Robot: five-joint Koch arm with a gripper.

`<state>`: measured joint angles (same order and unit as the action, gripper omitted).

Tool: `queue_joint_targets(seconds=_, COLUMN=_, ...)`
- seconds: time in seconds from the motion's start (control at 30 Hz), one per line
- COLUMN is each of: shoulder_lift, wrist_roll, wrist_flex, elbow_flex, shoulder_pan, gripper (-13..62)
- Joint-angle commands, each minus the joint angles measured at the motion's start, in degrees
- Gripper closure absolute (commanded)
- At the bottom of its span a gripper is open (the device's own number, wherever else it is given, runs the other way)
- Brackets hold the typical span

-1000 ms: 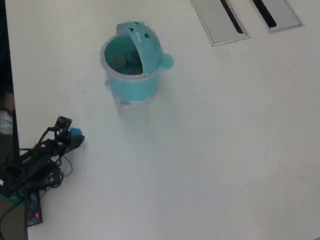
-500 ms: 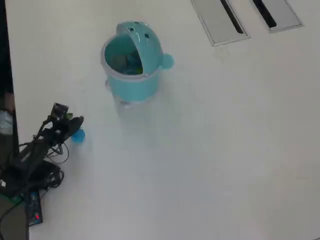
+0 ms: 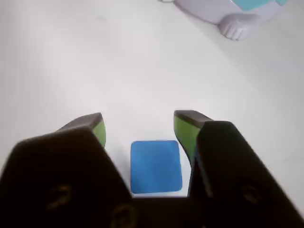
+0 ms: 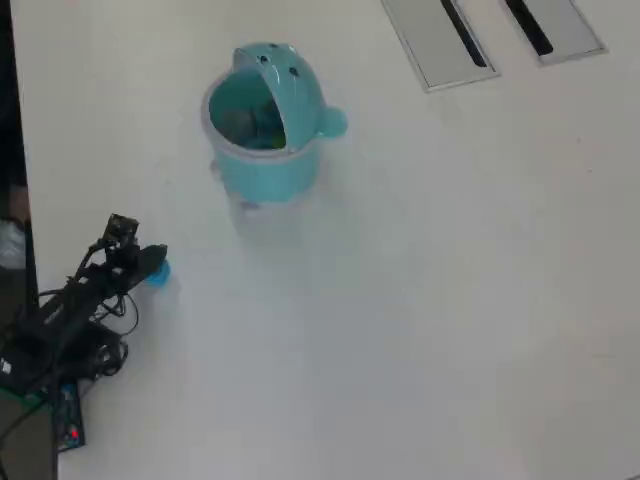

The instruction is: Grasp RGB lego blocks and put them in the bin one by one.

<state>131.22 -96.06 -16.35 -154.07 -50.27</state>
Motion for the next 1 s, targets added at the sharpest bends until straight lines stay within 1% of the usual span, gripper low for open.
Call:
queue_joint_targets(seconds=0.0, shoulder_lift=4.31, wrist_roll=-0.88, wrist_flex=-2.11, elbow_flex=2.55, shoulder_pan=0.79, gripper=23.0)
queue_joint_targets(seconds=0.1, shoulder_lift=4.39, wrist_roll=-1.05, wrist_flex=-4.66, elbow_flex=1.76, shoulder_pan=1.23, gripper=23.0)
queue_joint_targets(seconds=0.57, shoulder_lift=4.22, wrist_roll=-3.96, wrist_flex=-4.75, elbow_flex=-1.58, shoulder_pan=3.43, gripper=22.4)
queue_joint_targets(seconds=0.77, shoulder_lift=4.22, wrist_roll=-3.96, wrist_flex=-4.75, elbow_flex=-5.8, shoulder_pan=3.43, gripper=22.4)
queue_joint_targets(seconds=0.97, shoulder_lift=4.13, wrist_roll=-3.96, wrist_flex=-4.04, elbow_flex=-7.38, shoulder_pan=3.16, gripper=23.6)
